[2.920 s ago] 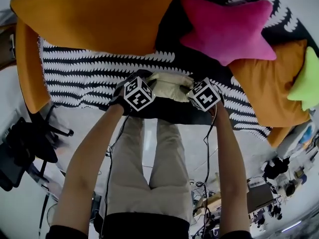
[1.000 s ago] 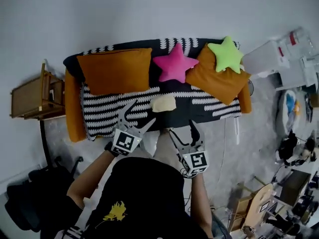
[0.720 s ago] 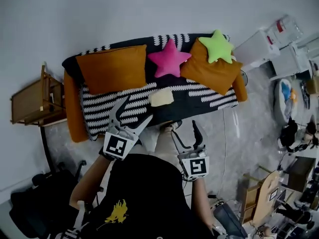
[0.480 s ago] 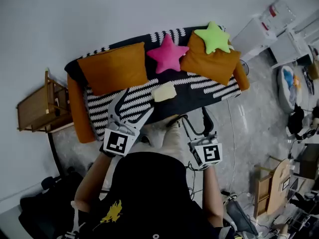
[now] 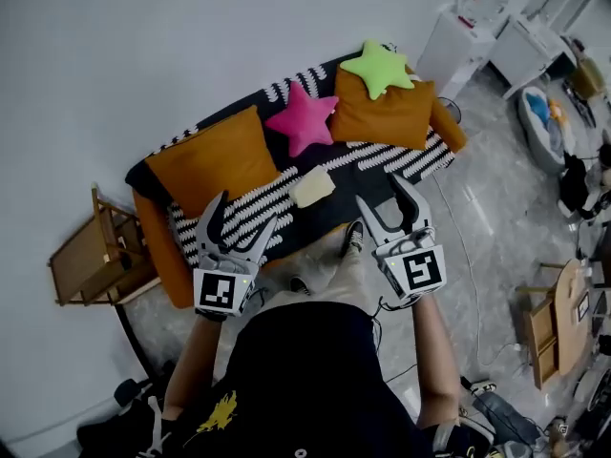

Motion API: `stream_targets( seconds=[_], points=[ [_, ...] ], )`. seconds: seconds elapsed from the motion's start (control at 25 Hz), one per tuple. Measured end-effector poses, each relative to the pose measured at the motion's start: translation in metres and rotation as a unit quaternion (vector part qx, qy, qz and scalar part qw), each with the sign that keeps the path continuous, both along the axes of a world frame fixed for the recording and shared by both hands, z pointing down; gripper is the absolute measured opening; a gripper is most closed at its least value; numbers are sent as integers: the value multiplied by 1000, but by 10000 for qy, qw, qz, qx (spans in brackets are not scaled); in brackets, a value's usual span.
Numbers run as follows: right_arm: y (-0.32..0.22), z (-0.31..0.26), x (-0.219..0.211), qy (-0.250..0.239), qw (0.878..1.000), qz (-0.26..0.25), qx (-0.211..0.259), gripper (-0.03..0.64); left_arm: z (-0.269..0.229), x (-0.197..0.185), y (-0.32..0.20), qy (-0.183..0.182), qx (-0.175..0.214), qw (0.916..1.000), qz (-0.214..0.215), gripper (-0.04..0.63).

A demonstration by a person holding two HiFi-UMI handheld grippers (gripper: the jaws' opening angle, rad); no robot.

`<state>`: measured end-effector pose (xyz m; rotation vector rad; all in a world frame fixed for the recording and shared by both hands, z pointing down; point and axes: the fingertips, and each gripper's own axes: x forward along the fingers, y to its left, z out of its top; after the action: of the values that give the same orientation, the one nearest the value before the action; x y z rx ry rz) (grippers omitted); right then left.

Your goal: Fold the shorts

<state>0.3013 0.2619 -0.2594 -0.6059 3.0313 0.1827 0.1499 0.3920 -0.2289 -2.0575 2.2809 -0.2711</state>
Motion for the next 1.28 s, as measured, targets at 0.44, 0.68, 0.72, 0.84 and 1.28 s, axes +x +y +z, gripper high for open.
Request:
stream_targets(
  seconds=[0.44, 0.68, 0.72, 0.84, 1.28],
  points=[
    [14, -3, 18, 46, 9987, 386, -343, 229, -12, -4, 12, 156, 489, 9986, -147, 291],
    [10, 20, -8, 559, 9972, -55, -497, 204, -9, -9, 24, -314, 355, 9985, -264, 278],
    [11, 21, -16, 612, 9969, -156, -467, 201, -7, -10, 28, -462, 275, 9982, -277, 273],
    [16, 12, -40, 659, 9968, -366, -279, 188, -3, -21, 39, -184, 433, 9975, -535, 241],
    [46, -6, -70, 909, 9912, -885, 372, 15, -14, -30, 64, 234, 674, 9911, -1128, 12]
  ],
)
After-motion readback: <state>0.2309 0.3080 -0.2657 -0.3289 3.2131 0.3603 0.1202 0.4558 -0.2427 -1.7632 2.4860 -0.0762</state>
